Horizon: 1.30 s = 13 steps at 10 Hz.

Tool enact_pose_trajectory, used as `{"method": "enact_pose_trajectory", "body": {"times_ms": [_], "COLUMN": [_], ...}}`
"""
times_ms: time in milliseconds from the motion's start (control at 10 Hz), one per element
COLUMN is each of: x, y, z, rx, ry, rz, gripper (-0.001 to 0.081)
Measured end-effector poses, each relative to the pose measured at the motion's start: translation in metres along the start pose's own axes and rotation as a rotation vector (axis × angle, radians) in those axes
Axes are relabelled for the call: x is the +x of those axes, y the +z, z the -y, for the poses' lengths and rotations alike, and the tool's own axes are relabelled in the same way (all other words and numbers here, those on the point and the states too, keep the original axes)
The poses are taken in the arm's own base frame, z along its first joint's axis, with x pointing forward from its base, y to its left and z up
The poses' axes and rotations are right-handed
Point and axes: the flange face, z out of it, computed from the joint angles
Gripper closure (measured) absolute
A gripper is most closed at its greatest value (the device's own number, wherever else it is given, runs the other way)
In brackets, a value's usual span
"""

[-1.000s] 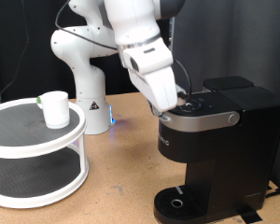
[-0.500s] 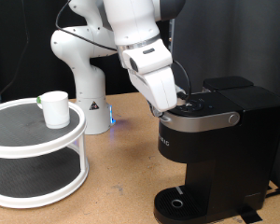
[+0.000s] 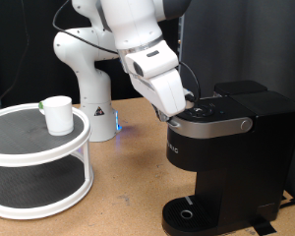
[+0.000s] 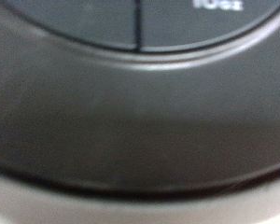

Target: Make a cup of coffee with the keurig machine

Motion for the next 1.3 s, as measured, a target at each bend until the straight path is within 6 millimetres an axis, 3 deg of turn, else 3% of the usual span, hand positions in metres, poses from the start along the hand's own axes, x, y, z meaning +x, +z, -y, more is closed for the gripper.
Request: {"method": "enact_pose_trajectory", "body": {"times_ms": [400, 900, 1300], "x": [-0.013, -0.007, -0.025], "y": [-0.017, -0.073, -0.065], "z": [0.000, -0.001, -0.006], "rx": [0.028, 0.096, 0.052], "ry": [-0.019, 0.012, -0.026], "rz": [-0.035, -0.129, -0.004], "gripper": [0.0802, 0.0802, 0.0802]}}
